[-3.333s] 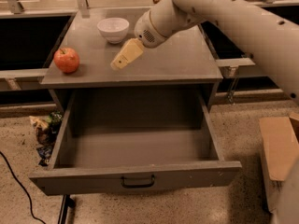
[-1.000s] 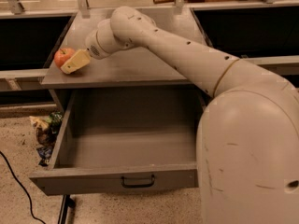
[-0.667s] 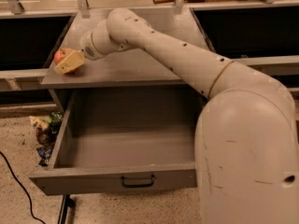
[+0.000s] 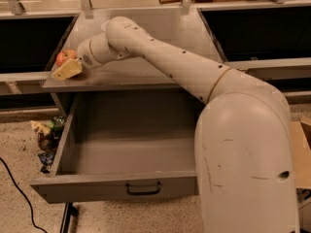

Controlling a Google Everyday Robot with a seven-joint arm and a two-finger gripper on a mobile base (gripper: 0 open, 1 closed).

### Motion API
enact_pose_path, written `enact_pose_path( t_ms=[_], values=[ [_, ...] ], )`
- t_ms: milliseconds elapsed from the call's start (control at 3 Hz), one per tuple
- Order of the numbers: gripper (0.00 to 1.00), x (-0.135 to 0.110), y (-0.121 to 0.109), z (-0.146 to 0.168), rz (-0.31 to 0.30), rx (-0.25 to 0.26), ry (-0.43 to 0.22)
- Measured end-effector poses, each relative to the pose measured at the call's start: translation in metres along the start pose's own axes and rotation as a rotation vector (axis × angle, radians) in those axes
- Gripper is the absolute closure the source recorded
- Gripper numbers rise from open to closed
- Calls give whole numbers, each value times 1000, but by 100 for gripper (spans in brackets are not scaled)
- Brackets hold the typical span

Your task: Place apple into top drawer

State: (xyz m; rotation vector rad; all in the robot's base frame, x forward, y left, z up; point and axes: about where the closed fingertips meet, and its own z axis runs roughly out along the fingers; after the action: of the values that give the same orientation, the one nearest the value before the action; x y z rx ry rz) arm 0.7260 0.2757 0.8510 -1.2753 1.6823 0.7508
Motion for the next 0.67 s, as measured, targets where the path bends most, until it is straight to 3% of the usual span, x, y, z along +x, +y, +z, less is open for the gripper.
enact_pose_path(
  t_ms=[333, 667],
  values=[
    [43, 6, -1, 2, 9, 4, -4],
    [66, 0, -3, -10, 10, 9, -63]
  ],
)
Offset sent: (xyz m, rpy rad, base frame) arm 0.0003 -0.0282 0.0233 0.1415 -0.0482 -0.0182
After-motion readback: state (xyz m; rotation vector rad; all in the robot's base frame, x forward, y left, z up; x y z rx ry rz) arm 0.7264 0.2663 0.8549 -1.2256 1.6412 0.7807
